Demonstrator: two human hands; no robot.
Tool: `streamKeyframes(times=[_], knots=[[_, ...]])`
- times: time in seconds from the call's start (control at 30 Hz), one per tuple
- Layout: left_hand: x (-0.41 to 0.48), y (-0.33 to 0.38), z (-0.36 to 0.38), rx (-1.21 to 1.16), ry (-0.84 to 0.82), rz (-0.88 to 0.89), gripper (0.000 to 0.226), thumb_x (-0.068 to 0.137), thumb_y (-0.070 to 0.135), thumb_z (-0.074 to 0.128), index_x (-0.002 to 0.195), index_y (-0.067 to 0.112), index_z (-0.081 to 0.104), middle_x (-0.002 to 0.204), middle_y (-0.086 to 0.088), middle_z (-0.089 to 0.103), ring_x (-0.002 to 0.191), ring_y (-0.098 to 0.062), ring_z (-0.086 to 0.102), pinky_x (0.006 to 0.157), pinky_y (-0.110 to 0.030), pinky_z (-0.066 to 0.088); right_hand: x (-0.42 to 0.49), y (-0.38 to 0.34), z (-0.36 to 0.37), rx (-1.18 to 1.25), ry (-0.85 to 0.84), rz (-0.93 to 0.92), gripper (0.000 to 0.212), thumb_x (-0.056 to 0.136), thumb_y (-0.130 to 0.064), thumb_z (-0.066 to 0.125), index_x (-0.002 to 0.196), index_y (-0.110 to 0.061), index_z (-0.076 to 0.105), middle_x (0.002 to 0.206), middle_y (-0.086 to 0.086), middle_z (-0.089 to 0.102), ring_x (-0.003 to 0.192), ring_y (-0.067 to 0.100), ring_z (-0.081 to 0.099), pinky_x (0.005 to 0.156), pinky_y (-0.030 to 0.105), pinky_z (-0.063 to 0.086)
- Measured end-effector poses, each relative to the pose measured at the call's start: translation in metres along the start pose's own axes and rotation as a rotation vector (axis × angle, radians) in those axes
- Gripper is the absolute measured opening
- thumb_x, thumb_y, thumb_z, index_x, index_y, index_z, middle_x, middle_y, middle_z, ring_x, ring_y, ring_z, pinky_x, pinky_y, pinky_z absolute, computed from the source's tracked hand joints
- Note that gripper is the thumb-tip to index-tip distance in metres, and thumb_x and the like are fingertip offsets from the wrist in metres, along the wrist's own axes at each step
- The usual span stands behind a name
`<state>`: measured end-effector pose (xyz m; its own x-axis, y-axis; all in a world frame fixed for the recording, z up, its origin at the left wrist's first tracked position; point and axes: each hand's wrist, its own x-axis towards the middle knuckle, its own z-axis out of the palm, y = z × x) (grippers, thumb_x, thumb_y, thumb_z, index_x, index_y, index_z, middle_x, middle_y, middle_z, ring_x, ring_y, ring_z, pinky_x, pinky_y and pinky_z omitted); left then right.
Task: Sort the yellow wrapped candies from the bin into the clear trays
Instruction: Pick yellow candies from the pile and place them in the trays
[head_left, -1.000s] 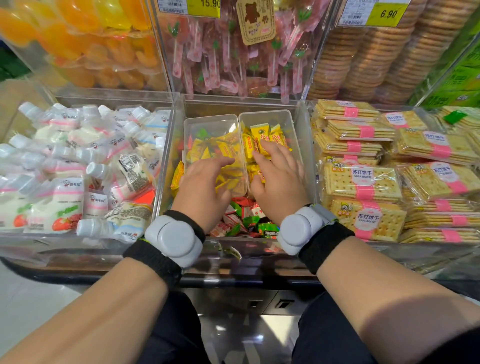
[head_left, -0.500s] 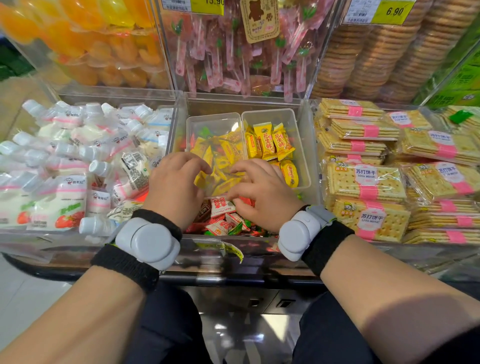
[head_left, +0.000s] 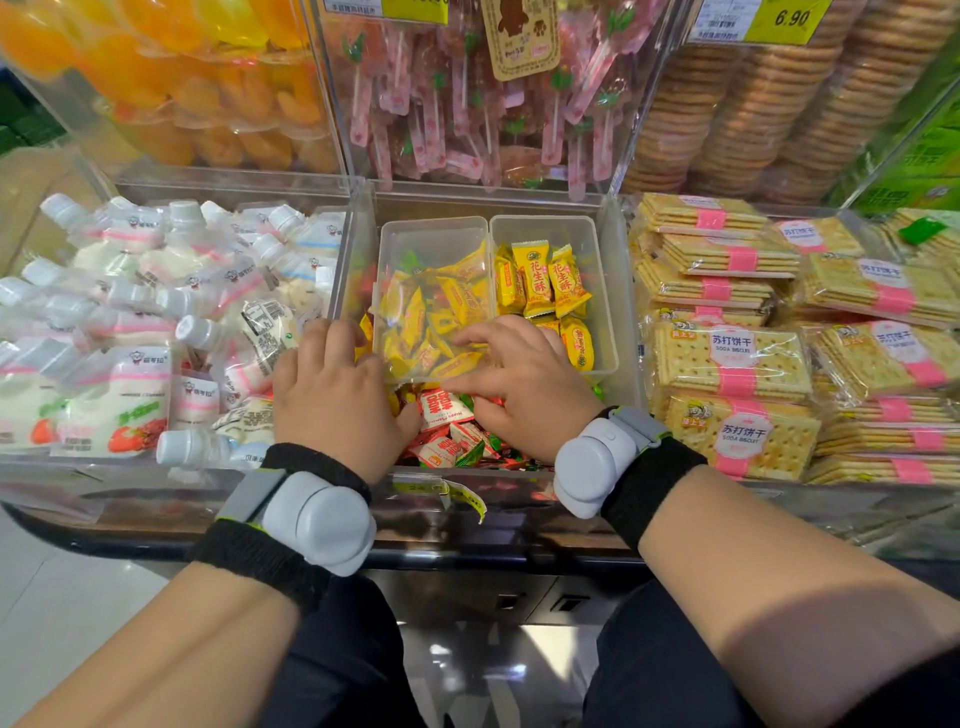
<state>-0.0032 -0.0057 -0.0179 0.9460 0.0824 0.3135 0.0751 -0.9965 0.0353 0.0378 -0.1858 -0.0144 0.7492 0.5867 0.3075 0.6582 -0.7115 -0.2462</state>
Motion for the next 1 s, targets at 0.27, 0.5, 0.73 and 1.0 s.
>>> streamKeyframes(times=[0.27,0.5,0.73,1.0], knots=[[0.002,0.0,0.001,0.062,-0.047,-0.025,0.041,0.069,0.058,0.058,0.073,0.019,0.071,0.129,-0.001,0.043,0.129,-0.026,0.017,0.1,-0.047,0.017,0.0,0.002,0.003,0.007,0.039,0.013,0.028,0.079,-0.014,0.057,0.096,-0.029,0.072,0.125,-0.002,0.054,0.123,0.025,0.04,0.099,0.042,0.027],[0.002,0.003,-0.002,0.007,0.012,-0.012,0.023,0.067,0.034,0.062,0.068,0.014,0.072,0.115,0.0,0.05,0.124,-0.025,0.022,0.097,-0.043,0.012,0.0,0.003,0.003,0.039,0.07,0.01,0.026,0.079,-0.011,0.057,0.093,-0.026,0.073,0.122,0.0,0.056,0.119,0.026,0.043,0.097,0.04,0.027],[0.006,0.009,-0.006,-0.092,0.099,0.024,0.017,0.063,0.027,0.066,0.063,0.011,0.068,0.1,-0.002,0.056,0.112,-0.027,0.033,0.09,-0.041,0.017,-0.001,0.003,0.003,0.068,0.119,-0.015,0.02,0.079,-0.011,0.059,0.086,-0.021,0.074,0.115,0.003,0.059,0.113,0.028,0.047,0.092,0.042,0.032],[0.012,0.022,-0.015,-0.49,0.075,0.026,0.021,0.067,0.031,0.053,0.055,0.015,0.056,0.077,-0.003,0.059,0.086,-0.029,0.052,0.078,-0.034,0.036,0.0,0.005,0.006,0.084,0.075,-0.048,0.016,0.074,-0.028,0.071,0.087,-0.02,0.07,0.115,0.002,0.056,0.112,0.026,0.044,0.092,0.042,0.034]])
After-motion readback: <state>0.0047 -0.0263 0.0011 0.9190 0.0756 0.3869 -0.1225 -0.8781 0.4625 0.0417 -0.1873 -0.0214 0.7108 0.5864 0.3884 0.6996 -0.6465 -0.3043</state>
